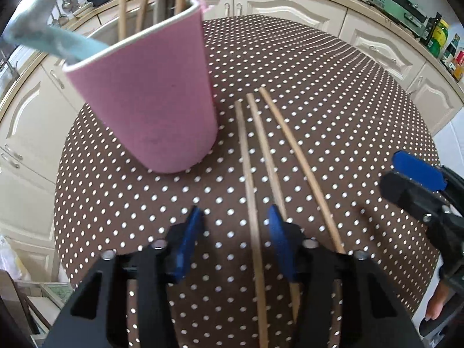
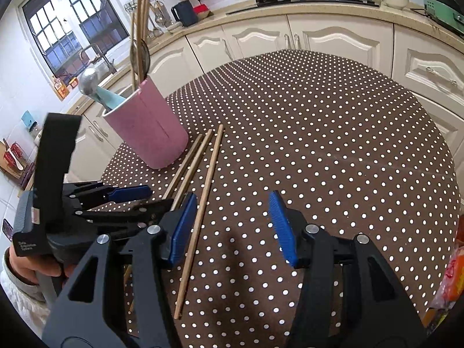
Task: Organize utensils
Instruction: 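Grasp a remaining chopstick with the left tool while the right tool grasps another, then lift both chopsticks upright over the pink cup and lower them in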
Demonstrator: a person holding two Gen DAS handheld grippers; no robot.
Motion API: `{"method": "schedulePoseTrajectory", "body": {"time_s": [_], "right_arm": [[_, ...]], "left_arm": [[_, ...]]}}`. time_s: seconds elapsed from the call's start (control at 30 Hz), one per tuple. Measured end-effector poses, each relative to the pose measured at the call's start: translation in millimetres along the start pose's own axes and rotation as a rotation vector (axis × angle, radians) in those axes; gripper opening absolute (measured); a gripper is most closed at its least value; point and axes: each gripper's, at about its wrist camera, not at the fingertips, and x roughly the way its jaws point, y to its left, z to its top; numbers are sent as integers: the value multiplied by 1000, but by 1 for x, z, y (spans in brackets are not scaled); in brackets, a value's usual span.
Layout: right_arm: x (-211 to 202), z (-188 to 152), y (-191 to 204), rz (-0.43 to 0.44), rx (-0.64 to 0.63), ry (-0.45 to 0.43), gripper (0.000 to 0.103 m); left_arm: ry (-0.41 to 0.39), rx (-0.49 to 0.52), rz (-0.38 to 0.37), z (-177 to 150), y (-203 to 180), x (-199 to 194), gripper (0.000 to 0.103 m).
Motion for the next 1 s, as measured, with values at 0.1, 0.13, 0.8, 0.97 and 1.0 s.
{"method": "schedulePoseTrajectory", "body": {"time_s": [0.1, 0.13, 0.8, 0.97, 1.0], "right_arm": [[9, 6, 2, -7, -5, 36, 53], [13, 7, 3, -8, -7, 48, 54], [94, 46, 64, -223, -203, 297, 29], [93, 49, 54, -177, -164, 285, 8], [92, 49, 51, -160, -148, 280, 7]], "left_arm": [[-12, -23, -11, 5, 1, 1, 10], [-14, -41, -20, 5, 3, 2, 6], [-134, -91, -39, -38, 27, -30, 5], [-167, -83, -28, -42, 26, -41, 5], [-177, -78, -23, -43, 25, -44, 5]]}}
